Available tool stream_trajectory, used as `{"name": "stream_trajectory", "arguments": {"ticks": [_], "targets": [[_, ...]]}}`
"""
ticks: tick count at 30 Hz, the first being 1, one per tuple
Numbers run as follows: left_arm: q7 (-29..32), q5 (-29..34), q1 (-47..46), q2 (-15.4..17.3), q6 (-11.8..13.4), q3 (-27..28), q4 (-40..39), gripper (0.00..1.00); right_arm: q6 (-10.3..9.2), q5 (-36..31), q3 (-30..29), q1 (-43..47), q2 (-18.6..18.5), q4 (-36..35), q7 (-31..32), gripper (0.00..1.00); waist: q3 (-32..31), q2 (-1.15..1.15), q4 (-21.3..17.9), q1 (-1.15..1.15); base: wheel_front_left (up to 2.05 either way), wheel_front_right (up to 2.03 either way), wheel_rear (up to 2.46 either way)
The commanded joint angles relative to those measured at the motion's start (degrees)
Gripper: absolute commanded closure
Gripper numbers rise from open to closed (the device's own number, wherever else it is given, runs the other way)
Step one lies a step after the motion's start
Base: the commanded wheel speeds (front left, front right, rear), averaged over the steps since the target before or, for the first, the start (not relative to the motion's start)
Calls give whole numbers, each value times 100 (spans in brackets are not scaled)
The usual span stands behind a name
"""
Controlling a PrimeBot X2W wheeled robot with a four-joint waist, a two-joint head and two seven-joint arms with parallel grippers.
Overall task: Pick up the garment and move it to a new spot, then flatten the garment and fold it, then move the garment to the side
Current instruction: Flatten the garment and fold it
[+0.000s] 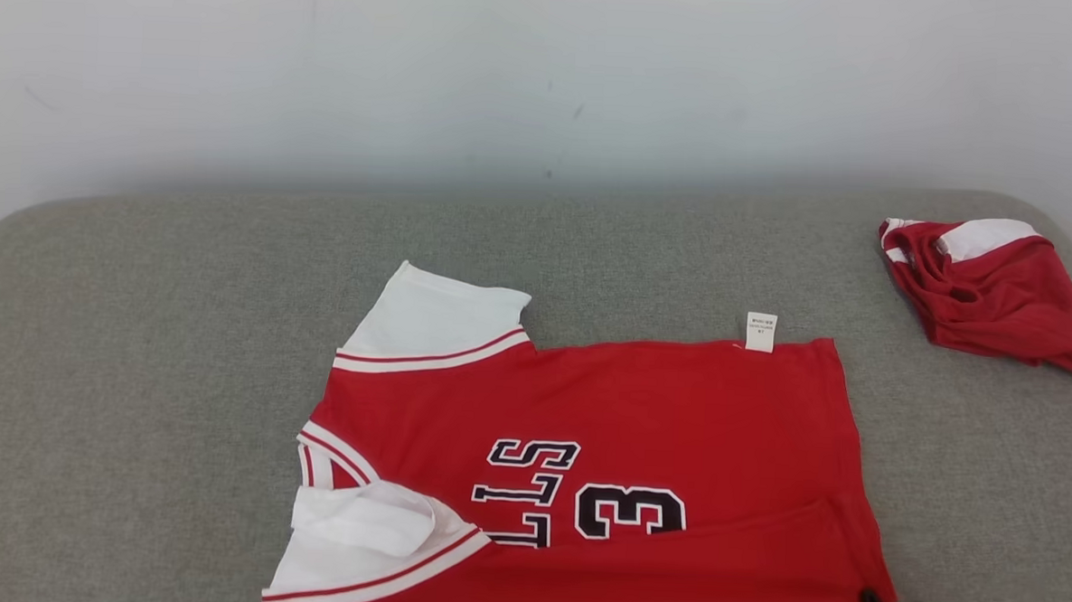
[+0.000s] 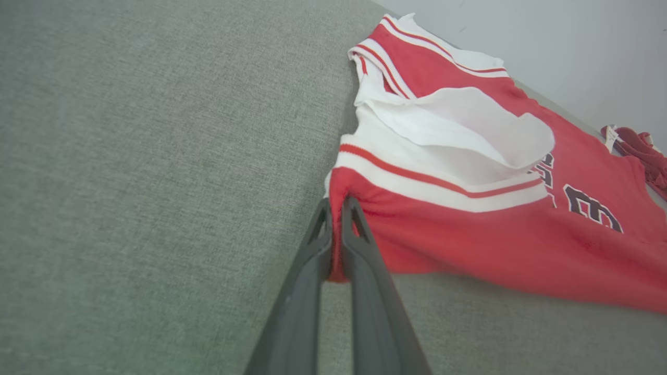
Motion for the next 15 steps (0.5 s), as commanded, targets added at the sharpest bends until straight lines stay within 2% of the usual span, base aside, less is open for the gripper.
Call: {"name": "stream_trajectory", "arguments": {"ticks": [1, 2, 3, 4, 10, 15], "targets": [[3, -75, 118, -15, 24, 1, -9, 100, -15, -82, -136, 132, 74, -63, 87, 100, -22, 0, -7, 1, 0, 0, 0], [9, -46, 139, -6, 45, -10, 4, 100, -15, -171, -225, 169, 114, -113, 112, 100, -40, 0, -8, 1, 0, 0, 0], [3, 42, 122, 31, 65, -29, -3, 46, -15, -227, -296, 178, 175, -175, 118, 8, -50, 0, -9, 1, 0, 0, 0], [-8, 75, 104, 25, 73, -16, -24, 0, -15, -264, -355, 198, 255, -234, 124, 0, -74, 0, -9, 1, 0, 0, 0], [-37, 441, 39, -72, 63, 304, -324, 0, -15, -769, -492, 234, 417, -636, -46, 0, -160, 0, -26, 1, 0, 0, 0], [-29, 986, 84, -240, -122, 815, -815, 0, -15, -877, -570, 149, 513, -863, -264, 0, -192, 0, -39, 1, 0, 0, 0]]}}
